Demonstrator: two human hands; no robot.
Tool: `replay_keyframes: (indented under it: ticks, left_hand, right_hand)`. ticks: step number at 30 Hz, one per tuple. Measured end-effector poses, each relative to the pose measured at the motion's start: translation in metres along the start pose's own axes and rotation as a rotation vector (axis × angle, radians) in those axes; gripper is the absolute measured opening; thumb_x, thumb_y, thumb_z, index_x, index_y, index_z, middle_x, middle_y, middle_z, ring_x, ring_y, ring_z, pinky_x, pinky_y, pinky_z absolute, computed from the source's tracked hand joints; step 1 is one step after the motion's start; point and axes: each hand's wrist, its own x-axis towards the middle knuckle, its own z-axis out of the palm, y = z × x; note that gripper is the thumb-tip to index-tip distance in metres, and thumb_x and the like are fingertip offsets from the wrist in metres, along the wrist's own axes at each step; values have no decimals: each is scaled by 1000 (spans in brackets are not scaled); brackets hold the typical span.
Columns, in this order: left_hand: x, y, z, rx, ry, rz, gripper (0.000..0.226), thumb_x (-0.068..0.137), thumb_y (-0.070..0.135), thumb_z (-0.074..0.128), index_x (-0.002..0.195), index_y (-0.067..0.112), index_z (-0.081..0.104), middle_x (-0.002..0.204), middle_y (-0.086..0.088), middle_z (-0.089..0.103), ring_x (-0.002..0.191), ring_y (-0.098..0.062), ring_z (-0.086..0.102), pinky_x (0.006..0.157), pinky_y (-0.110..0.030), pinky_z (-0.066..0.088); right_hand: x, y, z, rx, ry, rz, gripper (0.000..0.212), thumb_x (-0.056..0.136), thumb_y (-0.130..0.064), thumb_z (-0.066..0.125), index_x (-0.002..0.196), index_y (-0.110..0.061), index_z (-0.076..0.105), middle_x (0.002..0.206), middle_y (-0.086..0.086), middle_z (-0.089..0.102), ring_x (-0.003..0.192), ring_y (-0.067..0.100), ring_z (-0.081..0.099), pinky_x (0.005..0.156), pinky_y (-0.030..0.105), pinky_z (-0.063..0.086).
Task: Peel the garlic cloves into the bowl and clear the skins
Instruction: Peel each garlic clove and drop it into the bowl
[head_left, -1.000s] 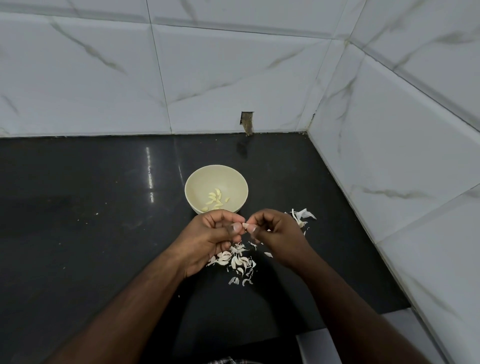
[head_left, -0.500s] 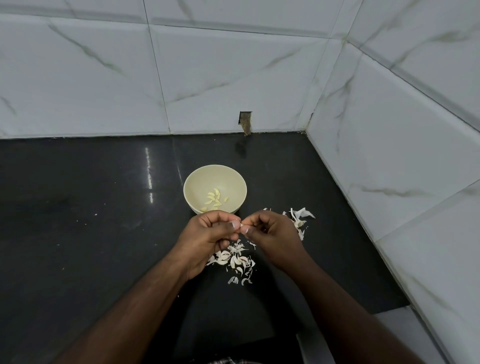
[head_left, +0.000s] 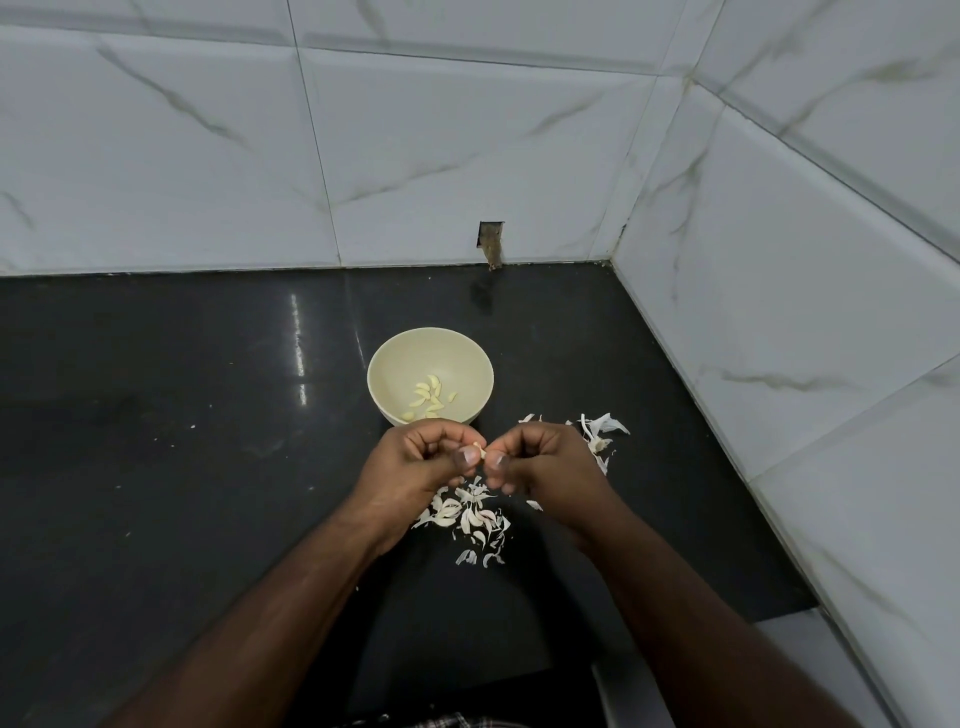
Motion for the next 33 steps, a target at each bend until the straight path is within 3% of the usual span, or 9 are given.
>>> replay_keyframes:
  ticks: [8, 10, 15, 18, 21, 23, 26, 29, 33]
  left_hand:
    - [-1, -2, 3, 47, 23, 37, 9, 89, -2, 68, 94, 3, 73, 76, -9, 70, 69, -11, 63, 63, -21, 50]
    - [1, -3, 6, 37, 76, 0, 10, 90, -3, 66, 91, 3, 73, 70, -10, 67, 65, -12, 60, 60, -22, 48]
    - [2, -4, 13, -26, 191, -142, 13, 91, 1, 63, 84, 6, 72, 71, -9, 67, 60, -11, 58, 52, -21, 44]
    - [1, -4, 12, -52, 184, -182, 15, 90, 4, 64, 79, 9, 72, 74, -9, 68, 59, -8, 56, 54, -22, 41]
    - [0, -5, 14, -91, 171, -190, 13, 91, 6, 64, 81, 8, 72, 78, -10, 69, 60, -8, 54, 55, -21, 40]
    - [-1, -6, 14, -76, 164, -152, 11, 92, 5, 63, 85, 7, 71, 79, -13, 66, 62, -10, 54, 56, -21, 42]
    - [-2, -7, 11, 10, 151, -32, 9, 92, -1, 65, 92, 5, 72, 77, -15, 65, 68, -15, 60, 63, -23, 49]
    - [-3, -8, 10, 100, 133, 53, 12, 91, -2, 66, 93, 8, 73, 76, -11, 67, 71, -15, 63, 67, -23, 52]
    - [-3, -11, 9, 186, 104, 125, 17, 91, -3, 66, 92, 12, 74, 81, -12, 71, 76, -17, 63, 74, -27, 53]
  right_hand:
    - [0, 2, 5, 163, 13, 179, 21, 91, 6, 58, 77, -7, 67, 69, 9, 68, 62, 15, 64, 57, 24, 49]
    - [0, 6, 9, 78, 75, 92, 19, 88, 6, 62, 76, -7, 68, 66, 8, 67, 60, 14, 61, 58, 25, 48]
    - [2, 19, 22, -435, 318, -207, 21, 85, -8, 71, 72, -25, 68, 67, -14, 67, 66, 2, 62, 66, 20, 48]
    - [2, 26, 23, -593, 352, -367, 16, 85, -8, 68, 77, -22, 69, 75, -11, 67, 74, 5, 61, 69, 25, 48]
    - [0, 28, 23, -655, 368, -464, 17, 84, -7, 66, 77, -23, 67, 78, -12, 65, 76, 4, 59, 70, 19, 45]
    - [0, 27, 23, -576, 366, -373, 18, 84, -8, 69, 75, -24, 67, 74, -11, 66, 73, 3, 60, 69, 20, 46]
    - [0, 18, 21, -228, 254, -85, 16, 86, -6, 69, 74, -17, 69, 65, -2, 69, 59, 7, 61, 63, 30, 51]
    - [-3, 7, 16, 110, 130, 93, 17, 88, 7, 61, 78, -6, 66, 65, 7, 67, 59, 12, 61, 58, 26, 47]
    - [-5, 0, 12, 269, 61, 265, 18, 94, 5, 54, 83, -3, 64, 66, 6, 67, 58, 12, 62, 53, 21, 47]
